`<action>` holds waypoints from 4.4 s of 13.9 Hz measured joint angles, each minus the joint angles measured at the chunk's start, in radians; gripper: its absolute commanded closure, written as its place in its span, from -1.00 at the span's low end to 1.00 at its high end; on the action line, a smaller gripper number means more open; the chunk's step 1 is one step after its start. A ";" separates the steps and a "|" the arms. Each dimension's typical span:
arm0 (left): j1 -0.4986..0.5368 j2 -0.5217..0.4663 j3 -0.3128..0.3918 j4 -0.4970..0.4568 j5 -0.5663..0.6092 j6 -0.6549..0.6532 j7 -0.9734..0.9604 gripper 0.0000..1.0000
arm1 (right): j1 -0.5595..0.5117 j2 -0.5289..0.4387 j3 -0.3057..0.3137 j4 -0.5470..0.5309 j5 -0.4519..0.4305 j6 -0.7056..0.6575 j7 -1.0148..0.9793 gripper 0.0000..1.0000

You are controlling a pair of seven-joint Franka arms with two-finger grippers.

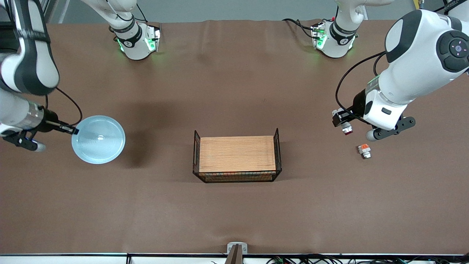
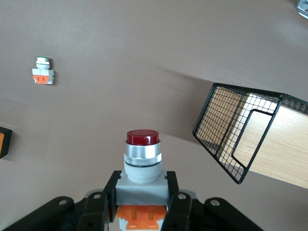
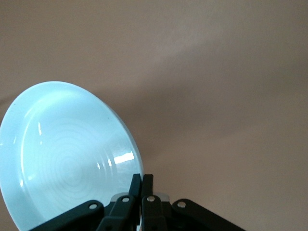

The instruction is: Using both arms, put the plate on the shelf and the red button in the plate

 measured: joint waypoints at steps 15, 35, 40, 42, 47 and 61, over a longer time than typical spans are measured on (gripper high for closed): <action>0.000 -0.001 -0.001 0.015 0.000 0.000 -0.089 0.37 | 0.633 -0.023 0.012 0.325 0.048 -0.165 1.477 1.00; -0.044 0.020 -0.138 0.080 0.000 -0.001 -0.739 0.37 | 0.958 0.435 0.001 0.578 -0.232 0.018 2.229 1.00; -0.115 0.133 -0.138 0.156 0.000 0.058 -1.020 0.37 | 0.971 0.483 -0.004 0.608 -0.247 0.047 2.257 1.00; -0.140 0.181 -0.138 0.166 0.000 0.103 -1.094 0.37 | 0.978 0.508 -0.005 0.634 -0.268 0.047 2.274 1.00; -0.174 0.239 -0.137 0.178 0.018 0.156 -1.211 0.37 | 0.983 0.554 -0.009 0.666 -0.291 0.064 2.280 1.00; -0.200 0.315 -0.133 0.221 0.052 0.204 -1.231 0.37 | 0.983 0.583 -0.014 0.677 -0.336 0.098 2.278 -1.00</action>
